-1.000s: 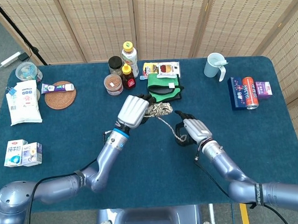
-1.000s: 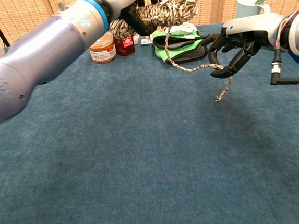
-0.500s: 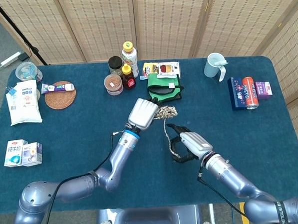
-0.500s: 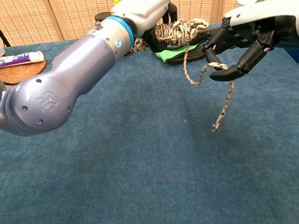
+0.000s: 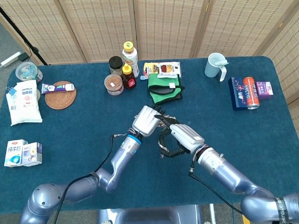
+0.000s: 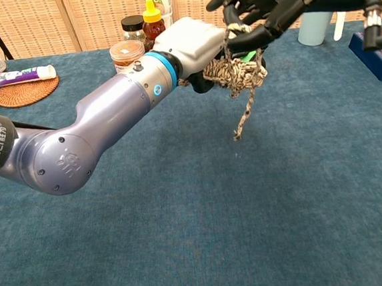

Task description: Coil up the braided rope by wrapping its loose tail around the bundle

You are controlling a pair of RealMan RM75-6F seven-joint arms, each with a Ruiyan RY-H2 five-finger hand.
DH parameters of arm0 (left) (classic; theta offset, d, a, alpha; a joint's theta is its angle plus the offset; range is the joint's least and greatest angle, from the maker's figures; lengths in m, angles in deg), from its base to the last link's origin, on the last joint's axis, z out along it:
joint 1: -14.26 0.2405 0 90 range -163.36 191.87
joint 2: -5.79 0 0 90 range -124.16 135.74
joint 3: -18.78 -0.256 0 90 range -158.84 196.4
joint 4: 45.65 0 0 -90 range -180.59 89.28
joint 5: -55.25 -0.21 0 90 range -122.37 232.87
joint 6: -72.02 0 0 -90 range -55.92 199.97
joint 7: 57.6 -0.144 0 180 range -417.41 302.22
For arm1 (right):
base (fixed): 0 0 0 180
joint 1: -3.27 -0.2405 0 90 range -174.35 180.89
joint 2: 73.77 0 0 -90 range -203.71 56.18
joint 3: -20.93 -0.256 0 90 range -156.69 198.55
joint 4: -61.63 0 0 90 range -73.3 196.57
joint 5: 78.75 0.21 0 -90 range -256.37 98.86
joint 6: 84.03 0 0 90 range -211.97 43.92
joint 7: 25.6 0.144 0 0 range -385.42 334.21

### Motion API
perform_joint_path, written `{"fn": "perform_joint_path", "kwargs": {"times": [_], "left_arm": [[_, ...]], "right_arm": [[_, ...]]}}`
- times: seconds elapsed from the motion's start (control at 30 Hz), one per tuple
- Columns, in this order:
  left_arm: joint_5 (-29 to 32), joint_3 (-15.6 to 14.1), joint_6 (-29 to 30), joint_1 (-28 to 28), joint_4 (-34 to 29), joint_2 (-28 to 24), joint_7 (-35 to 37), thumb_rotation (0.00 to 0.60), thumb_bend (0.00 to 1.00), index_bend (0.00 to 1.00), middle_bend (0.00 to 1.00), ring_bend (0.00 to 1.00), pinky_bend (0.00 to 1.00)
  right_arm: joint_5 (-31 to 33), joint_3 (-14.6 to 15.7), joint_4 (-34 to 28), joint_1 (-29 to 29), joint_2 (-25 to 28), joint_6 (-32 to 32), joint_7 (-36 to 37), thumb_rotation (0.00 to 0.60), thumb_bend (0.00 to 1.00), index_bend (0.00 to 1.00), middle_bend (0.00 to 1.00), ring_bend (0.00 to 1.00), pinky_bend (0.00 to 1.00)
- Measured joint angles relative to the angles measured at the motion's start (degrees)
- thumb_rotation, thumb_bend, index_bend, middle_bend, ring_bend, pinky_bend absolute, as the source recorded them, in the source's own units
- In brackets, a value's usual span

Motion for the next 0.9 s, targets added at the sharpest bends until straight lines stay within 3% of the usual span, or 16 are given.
{"fn": "perform_joint_path", "kwargs": {"times": [0.5, 0.9], "left_arm": [[-3.8, -1.9, -1.0, 0.3, 3.8, 2.1, 1.9, 0.600, 0.43, 0.51, 0.42, 0.47, 0.63], [-11.1, -5.6, 1.1, 2.7, 0.9, -2.1, 9.6, 0.600, 0.43, 0.51, 0.42, 0.47, 0.63]], "right_arm": [[12.8, -3.3, -0.2, -7.2, -2.3, 5.2, -3.7, 0.600, 0.47, 0.72, 0.00, 0.00, 0.00], [24.0, -3.6, 15.4, -13.6, -7.5, 4.9, -7.6, 0.600, 0.47, 0.72, 0.00, 0.00, 0.00]]}}
